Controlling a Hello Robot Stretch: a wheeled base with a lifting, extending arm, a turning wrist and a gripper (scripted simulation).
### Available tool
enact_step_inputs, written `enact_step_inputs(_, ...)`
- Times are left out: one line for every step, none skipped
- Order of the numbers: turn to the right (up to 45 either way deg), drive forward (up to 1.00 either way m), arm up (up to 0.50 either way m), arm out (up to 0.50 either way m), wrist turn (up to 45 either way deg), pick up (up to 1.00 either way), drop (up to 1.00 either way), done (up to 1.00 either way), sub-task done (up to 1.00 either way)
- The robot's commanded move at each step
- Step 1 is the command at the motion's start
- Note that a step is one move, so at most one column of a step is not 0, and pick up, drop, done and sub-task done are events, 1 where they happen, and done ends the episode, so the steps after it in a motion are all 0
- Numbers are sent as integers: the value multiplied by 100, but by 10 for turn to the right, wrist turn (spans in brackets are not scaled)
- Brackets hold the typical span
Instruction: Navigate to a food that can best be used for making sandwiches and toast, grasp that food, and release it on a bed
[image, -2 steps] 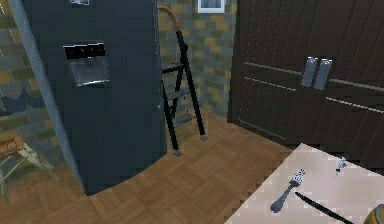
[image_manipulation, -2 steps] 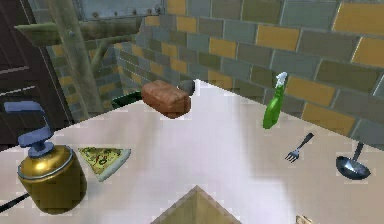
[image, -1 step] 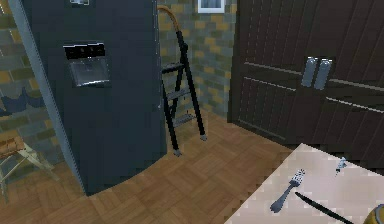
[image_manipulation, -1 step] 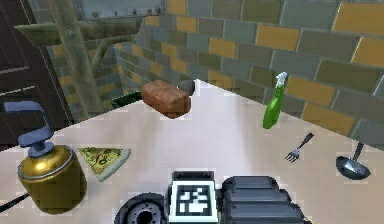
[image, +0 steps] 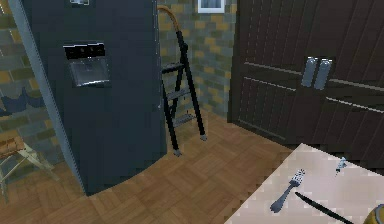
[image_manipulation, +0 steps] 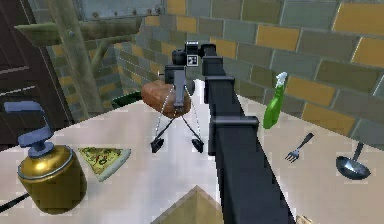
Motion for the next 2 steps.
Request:
enact_step_inputs(0, 0, 0, 0, 450, 0, 0, 0, 0)
enact_step_inputs(0, 0, 0, 0, 450, 0, 0, 0, 0)
